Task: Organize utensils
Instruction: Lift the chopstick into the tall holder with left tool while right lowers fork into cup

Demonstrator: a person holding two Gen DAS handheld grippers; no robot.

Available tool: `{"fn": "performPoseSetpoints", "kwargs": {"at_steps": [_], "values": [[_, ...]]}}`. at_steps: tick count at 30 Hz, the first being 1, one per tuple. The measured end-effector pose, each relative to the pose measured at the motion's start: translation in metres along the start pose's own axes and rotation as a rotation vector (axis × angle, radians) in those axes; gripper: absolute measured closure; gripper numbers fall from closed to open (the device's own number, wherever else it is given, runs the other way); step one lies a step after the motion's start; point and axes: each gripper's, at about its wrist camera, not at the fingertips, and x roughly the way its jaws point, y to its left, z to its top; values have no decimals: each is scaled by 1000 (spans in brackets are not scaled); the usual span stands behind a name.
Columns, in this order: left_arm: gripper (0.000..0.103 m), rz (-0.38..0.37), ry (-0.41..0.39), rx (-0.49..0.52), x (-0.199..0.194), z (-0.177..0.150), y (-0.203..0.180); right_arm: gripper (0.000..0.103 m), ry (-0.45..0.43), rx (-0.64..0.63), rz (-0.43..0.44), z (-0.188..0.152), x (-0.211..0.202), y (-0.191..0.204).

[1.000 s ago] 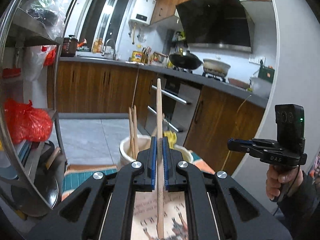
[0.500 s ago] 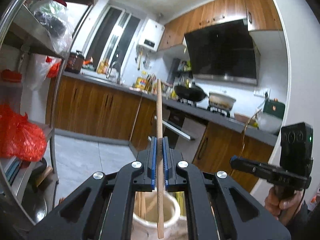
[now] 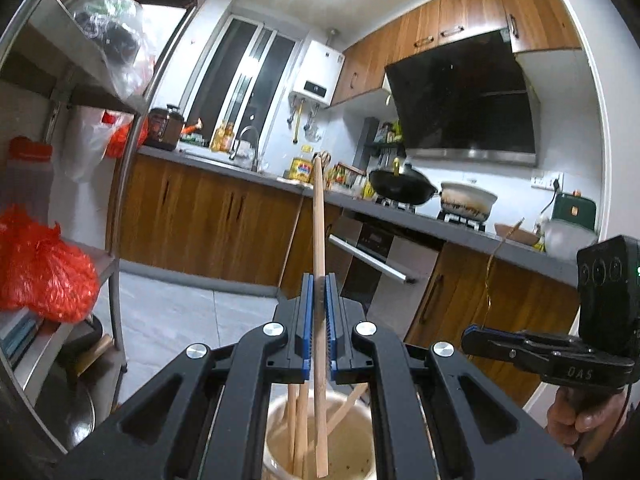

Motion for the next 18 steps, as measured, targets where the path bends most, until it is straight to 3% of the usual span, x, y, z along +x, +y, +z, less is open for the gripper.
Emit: {"fn": "performPoseSetpoints", "kwargs": {"at_steps": [9,18], "values": [[98,23,94,38,-1,-25,-3,96,125,-13,-12,-23,27,2],[98,54,166,51,4,-33,-1,96,163,0,-16,-29,47,0]]}}
